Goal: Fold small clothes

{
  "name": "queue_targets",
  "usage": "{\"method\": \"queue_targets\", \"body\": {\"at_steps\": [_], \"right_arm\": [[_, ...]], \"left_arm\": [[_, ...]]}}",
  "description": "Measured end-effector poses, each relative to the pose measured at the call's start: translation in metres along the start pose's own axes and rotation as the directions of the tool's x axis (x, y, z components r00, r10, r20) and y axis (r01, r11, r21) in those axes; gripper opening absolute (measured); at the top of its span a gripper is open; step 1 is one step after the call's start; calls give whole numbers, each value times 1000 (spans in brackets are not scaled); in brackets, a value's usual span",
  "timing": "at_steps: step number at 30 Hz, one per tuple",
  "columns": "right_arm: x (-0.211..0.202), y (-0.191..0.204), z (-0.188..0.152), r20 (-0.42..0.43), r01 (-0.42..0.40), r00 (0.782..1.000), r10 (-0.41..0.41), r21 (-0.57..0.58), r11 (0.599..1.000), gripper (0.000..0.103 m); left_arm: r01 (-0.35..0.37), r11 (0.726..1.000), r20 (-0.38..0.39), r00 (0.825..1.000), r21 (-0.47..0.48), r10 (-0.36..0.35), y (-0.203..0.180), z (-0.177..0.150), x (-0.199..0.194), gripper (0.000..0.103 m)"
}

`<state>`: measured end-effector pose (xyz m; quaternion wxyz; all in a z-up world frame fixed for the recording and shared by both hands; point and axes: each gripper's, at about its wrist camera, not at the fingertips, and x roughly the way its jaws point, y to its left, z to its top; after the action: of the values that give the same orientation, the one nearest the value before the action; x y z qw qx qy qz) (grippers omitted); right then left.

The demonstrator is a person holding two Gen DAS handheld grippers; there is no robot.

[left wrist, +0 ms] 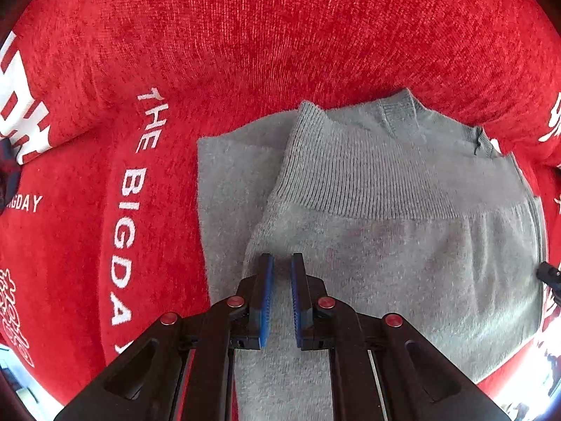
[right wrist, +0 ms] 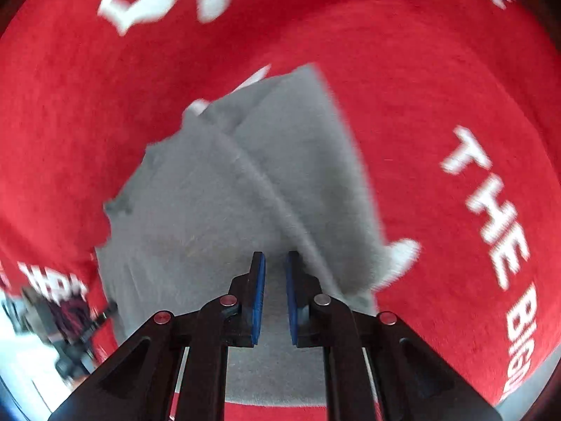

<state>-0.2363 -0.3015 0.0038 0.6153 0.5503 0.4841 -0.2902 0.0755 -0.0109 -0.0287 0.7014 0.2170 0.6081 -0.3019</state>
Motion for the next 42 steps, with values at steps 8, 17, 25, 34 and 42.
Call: {"method": "queue_targets", "body": {"at_steps": [8, 17, 25, 34, 42], "right_arm": [[-36, -9, -18, -18, 11, 1000, -12, -7, 1000, 16], [-48, 21, -51, -77, 6, 997, -10, -54, 998, 16], [-67, 59, -71, -80, -4, 997, -8, -143, 990, 64], [-83, 85, -85, -96, -11, 995, -8, -192, 981, 65], [-105, 104, -103, -86, 21, 995, -45, -269, 963, 81]], "left_arm": [[11, 999, -20, 1000, 31, -10, -8, -19, -36, 12], [13, 998, -44, 999, 68, -10, -23, -42, -74, 12], [71, 997, -58, 996, 20, -70, -15, -51, -102, 16], [3, 1000, 27, 1000, 16, -3, -11, -50, -141, 102], [36, 999, 124, 992, -21, -34, -3, -44, -181, 102]]}}
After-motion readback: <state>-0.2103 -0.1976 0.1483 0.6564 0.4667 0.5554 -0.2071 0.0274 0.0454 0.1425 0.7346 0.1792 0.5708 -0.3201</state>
